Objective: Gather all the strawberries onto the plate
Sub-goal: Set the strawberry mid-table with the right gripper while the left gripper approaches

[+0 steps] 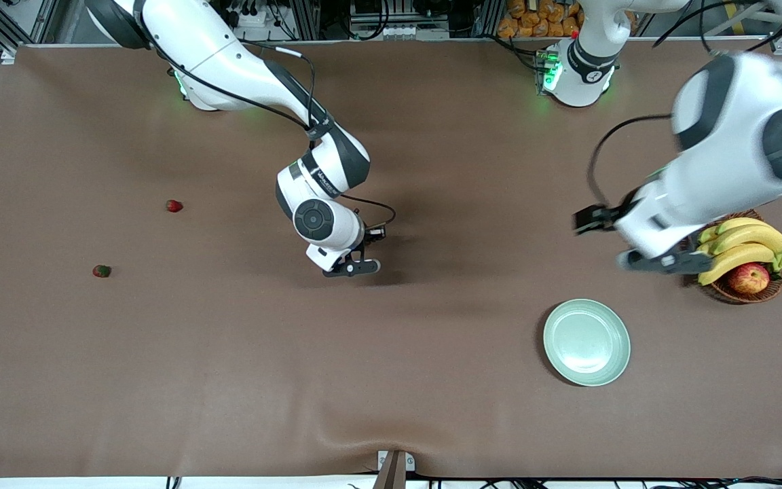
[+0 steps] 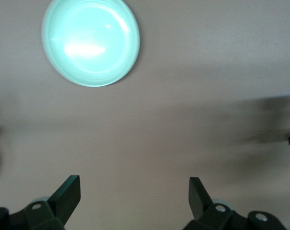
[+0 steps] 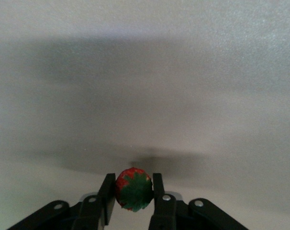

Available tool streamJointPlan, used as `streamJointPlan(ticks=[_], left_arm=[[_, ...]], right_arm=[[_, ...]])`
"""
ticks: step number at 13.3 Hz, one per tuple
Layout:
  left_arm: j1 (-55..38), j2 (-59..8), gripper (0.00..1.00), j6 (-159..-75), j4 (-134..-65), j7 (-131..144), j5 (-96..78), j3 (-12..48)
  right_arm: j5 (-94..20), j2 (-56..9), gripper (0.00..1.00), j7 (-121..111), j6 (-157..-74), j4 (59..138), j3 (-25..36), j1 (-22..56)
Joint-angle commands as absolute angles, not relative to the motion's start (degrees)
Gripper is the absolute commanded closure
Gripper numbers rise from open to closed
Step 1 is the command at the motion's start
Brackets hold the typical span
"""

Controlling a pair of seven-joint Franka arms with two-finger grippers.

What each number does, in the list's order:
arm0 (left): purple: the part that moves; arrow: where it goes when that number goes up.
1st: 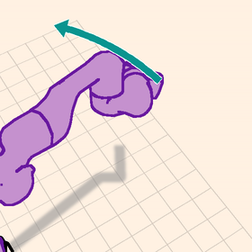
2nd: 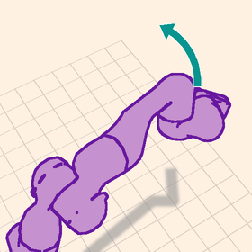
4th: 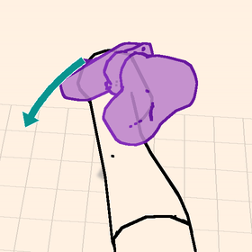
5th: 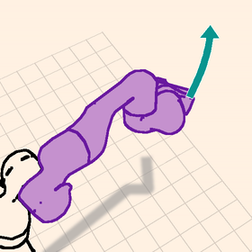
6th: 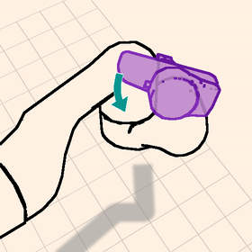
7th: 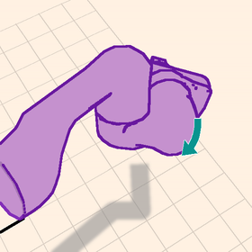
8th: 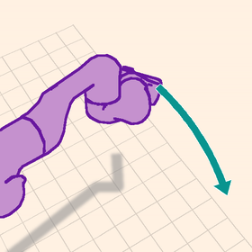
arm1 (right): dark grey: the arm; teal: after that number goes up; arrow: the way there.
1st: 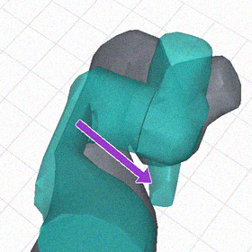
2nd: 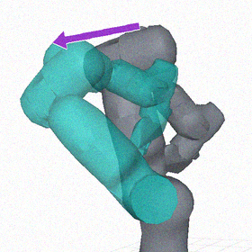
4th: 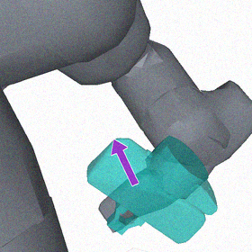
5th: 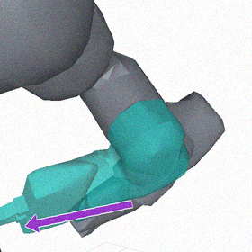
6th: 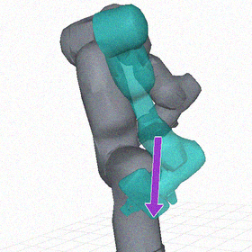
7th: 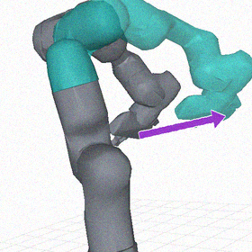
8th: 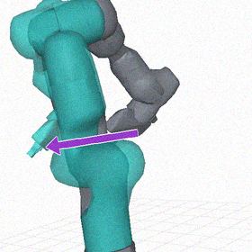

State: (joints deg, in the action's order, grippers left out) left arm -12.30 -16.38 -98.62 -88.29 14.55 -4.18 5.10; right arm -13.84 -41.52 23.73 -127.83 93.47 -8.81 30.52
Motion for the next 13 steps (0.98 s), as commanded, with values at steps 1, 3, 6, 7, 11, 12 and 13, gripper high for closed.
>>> streamJointPlan(ticks=[1,3,6,7,11,12,13], left_arm=[[-15.29,-21.61,0.0,-102.38,-86.57,19.15,-6.31,5.45],[-17.39,-24.33,0.0,-103.62,-85.96,19.77,-7.73,5.71],[-19.76,-28.72,0.0,-107.56,-84.56,21.69,-9.31,5.71],[-21.25,-30.39,0.0,-107.93,-83.51,24.06,-9.23,5.54],[-26.53,-34.71,0.0,-116.43,-82.35,31.44,-8.79,5.27],[-29.07,-36.02,0.0,-119.07,-82.27,33.73,-8.62,5.01],[-31.35,-37.34,0.0,-123.01,-81.83,36.19,-8.09,4.84]], right_arm=[[-14.59,-41.84,0.3,23.2,-127.79,92.55,-8.35,31.29],[-14.24,-41.14,0.0,23.12,-127.79,92.46,-8.17,30.85],[-14.06,-36.76,0.0,22.94,-127.27,91.41,-8.0,25.77],[-13.89,-34.39,0.0,22.94,-126.57,91.84,-7.91,24.1],[-13.71,-26.82,0.0,23.12,-114.03,92.46,-6.68,15.85],[-12.93,-25.59,0.0,23.12,-110.78,92.46,-6.68,12.78],[-10.31,-24.71,0.0,23.03,-107.87,92.46,-6.68,9.87]])
